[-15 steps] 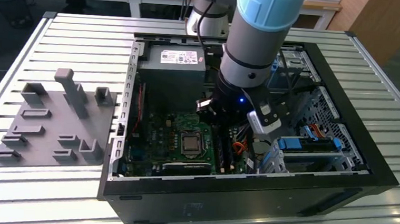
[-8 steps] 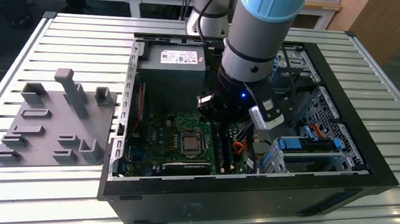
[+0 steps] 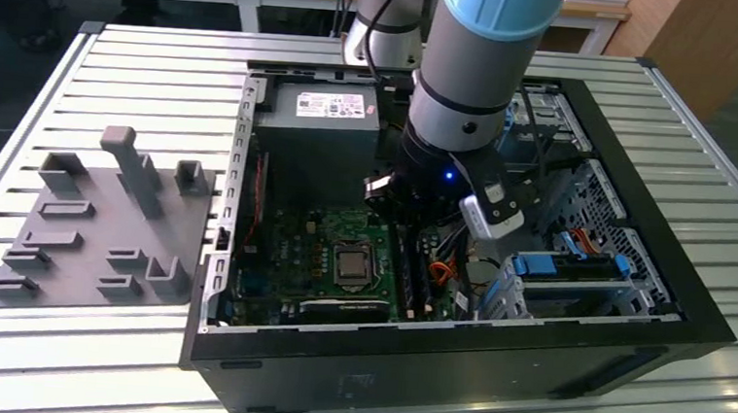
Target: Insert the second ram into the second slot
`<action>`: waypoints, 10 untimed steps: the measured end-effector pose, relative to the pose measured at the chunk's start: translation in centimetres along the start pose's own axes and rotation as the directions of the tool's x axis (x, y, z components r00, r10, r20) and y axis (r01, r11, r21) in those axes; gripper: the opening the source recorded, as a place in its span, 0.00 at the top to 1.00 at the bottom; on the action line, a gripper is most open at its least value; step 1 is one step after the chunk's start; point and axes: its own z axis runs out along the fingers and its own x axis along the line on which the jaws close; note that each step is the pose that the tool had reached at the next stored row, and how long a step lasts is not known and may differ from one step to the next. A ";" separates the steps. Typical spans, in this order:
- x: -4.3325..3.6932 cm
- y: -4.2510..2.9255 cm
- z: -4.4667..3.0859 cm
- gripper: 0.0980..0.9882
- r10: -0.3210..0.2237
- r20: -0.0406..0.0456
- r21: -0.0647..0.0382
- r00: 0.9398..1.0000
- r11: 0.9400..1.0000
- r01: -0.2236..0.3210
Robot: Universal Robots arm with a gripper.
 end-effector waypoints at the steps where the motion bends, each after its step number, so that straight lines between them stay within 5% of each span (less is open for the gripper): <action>1: 0.00 0.00 0.04 0.99 0.000 0.000 0.000 1.000 1.000 0.000; 10: -0.04 -0.01 0.98 0.99 0.000 0.000 0.000 1.000 1.000 0.000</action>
